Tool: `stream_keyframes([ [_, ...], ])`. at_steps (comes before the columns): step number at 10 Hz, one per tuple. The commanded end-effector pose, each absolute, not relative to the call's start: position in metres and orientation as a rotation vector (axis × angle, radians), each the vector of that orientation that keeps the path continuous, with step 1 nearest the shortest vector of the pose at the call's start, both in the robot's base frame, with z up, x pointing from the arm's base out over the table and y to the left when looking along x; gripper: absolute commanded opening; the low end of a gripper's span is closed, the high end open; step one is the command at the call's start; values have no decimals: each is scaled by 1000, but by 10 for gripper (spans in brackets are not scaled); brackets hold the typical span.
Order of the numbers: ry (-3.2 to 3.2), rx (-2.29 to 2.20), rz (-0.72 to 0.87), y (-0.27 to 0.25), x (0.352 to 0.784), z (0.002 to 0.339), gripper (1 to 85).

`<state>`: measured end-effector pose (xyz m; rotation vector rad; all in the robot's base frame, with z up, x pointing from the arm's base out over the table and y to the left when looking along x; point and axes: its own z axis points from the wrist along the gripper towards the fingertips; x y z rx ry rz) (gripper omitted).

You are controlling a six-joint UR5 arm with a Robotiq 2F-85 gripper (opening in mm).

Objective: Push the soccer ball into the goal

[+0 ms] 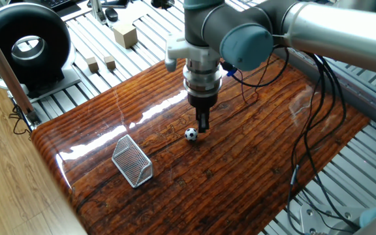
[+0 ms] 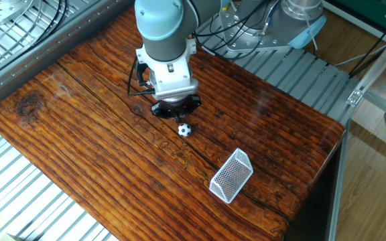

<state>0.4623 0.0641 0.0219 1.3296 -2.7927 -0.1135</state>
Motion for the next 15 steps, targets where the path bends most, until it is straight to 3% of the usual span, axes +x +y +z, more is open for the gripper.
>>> stream_keyframes([
  [1, -2840, 1370, -215, 103, 472, 37, 10],
  [4, -2817, 1359, -168, 98, 472, 42, 10],
  [6, -2781, 1415, 45, 54, 486, 33, 10],
  [12, -2982, 1296, 60, 73, 521, 43, 10],
  [15, -2944, 1222, 68, 64, 507, 42, 10],
])
